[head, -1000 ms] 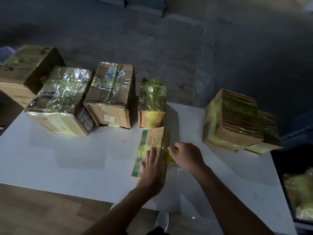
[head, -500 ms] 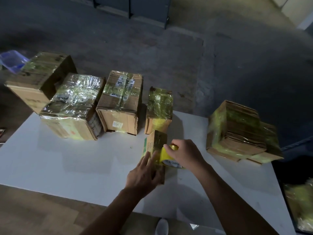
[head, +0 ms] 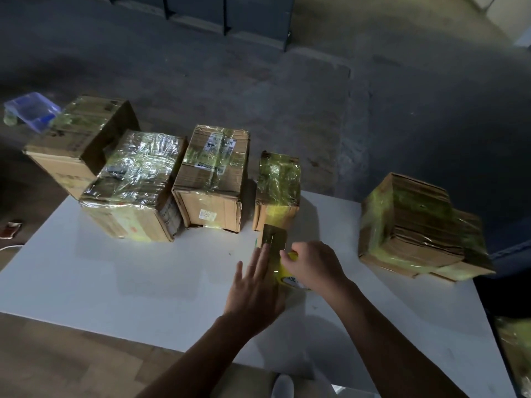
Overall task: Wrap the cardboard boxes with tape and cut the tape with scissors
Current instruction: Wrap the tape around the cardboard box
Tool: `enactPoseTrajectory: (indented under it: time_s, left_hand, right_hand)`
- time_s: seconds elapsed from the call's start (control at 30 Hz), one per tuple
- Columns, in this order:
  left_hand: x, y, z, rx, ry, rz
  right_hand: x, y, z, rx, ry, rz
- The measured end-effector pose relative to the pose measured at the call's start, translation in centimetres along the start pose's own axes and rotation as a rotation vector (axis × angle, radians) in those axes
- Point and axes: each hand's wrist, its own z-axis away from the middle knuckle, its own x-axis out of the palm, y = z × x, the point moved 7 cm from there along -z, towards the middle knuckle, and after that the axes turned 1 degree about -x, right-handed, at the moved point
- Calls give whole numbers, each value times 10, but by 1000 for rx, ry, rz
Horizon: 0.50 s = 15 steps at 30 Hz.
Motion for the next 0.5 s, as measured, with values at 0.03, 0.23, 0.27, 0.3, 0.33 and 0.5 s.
enactPoseTrajectory:
  time_s: [0.03, 0.23, 0.27, 0.3, 0.33, 0.5]
  left_hand:
    - [3, 5, -1, 4, -13, 6]
    - [13, -4, -1, -3, -28, 16]
    - [13, -4, -2, 5, -28, 18]
    - [13, -4, -2, 12, -29, 20]
    - [14, -3, -1, 13, -34, 26]
    - [13, -10, -1, -14, -46, 109]
  right_hand:
    - [0, -5, -1, -12, 5, 12]
    - [-4, -5, 1, -56, -29, 17]
    - [-3, -3, 3, -43, -25, 15]
    - [-2, -1, 4, -29, -21, 19]
    - [-1, 3, 6, -14, -21, 36]
    - [10, 23, 11, 42, -39, 104]
